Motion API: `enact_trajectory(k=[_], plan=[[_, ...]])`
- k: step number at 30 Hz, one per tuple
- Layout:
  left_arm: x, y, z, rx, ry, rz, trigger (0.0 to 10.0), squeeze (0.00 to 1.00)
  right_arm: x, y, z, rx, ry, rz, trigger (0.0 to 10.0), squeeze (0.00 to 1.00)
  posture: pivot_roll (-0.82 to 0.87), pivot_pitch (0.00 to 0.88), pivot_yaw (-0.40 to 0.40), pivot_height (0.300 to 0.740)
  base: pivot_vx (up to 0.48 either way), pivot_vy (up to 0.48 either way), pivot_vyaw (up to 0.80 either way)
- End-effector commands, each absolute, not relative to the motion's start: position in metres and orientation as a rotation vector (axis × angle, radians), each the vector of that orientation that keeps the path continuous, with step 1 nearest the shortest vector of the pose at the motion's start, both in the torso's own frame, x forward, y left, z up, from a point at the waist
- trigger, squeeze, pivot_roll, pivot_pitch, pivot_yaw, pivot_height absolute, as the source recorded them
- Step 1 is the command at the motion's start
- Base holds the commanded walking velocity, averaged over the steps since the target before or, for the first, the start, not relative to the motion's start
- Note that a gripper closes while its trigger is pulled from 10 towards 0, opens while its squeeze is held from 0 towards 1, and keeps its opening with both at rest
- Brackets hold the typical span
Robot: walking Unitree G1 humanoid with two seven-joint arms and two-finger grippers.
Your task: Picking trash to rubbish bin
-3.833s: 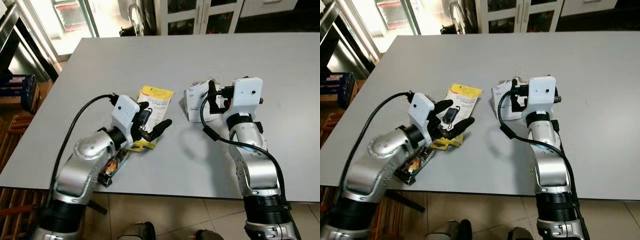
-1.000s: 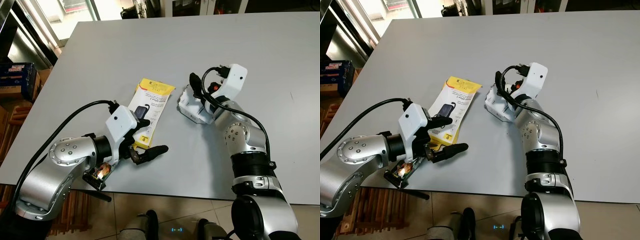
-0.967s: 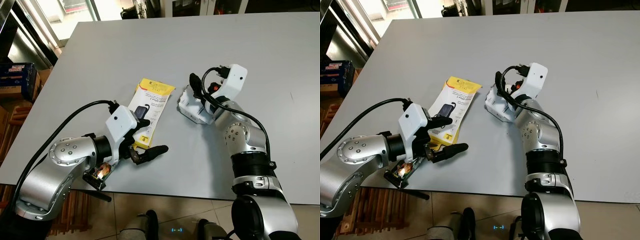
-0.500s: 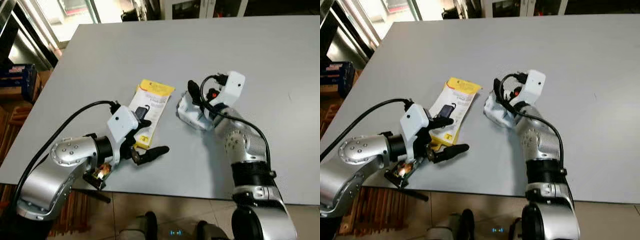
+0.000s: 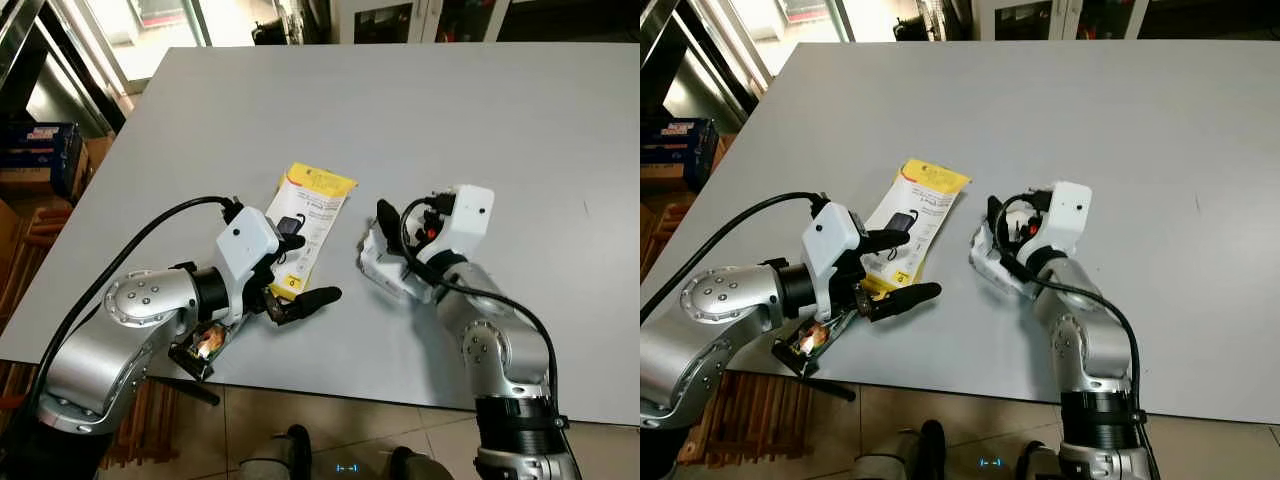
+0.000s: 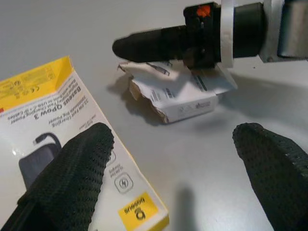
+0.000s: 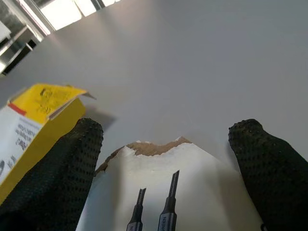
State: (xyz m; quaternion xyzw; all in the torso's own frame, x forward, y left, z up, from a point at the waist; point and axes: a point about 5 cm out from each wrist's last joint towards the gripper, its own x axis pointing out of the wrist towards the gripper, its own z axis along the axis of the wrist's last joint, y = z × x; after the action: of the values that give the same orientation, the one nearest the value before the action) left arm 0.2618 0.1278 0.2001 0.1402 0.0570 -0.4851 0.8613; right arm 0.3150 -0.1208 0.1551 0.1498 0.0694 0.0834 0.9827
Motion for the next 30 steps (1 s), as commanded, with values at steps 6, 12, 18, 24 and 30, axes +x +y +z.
enact_trajectory(k=[6,12,18,24,30], plan=[[0.262,0.128,0.200,0.304,0.119,-1.021,10.0,0.00,0.286,-0.138,0.111,0.256,0.379,0.071,10.0,0.00,0.11,0.218,0.122,0.740,0.000,0.000,0.00],[0.263,0.129,0.201,0.310,0.120,-1.028,10.0,0.00,0.283,-0.148,0.119,0.230,0.302,0.025,10.0,0.00,0.11,0.215,0.125,0.740,0.000,0.000,0.00],[0.267,0.129,0.203,0.311,0.117,-1.034,10.0,0.00,0.284,-0.155,0.145,0.238,0.156,0.003,10.0,0.00,0.09,0.210,0.118,0.740,0.000,0.000,0.00],[0.269,0.123,0.201,0.306,0.107,-1.058,10.0,0.00,0.267,-0.161,0.163,0.246,0.089,-0.005,10.0,0.00,0.05,0.202,0.120,0.740,0.000,0.000,0.00],[0.277,0.119,0.201,0.304,0.093,-1.076,10.0,0.00,0.258,-0.162,0.173,0.243,0.001,-0.004,10.0,0.00,0.01,0.188,0.130,0.740,0.000,0.000,0.00]])
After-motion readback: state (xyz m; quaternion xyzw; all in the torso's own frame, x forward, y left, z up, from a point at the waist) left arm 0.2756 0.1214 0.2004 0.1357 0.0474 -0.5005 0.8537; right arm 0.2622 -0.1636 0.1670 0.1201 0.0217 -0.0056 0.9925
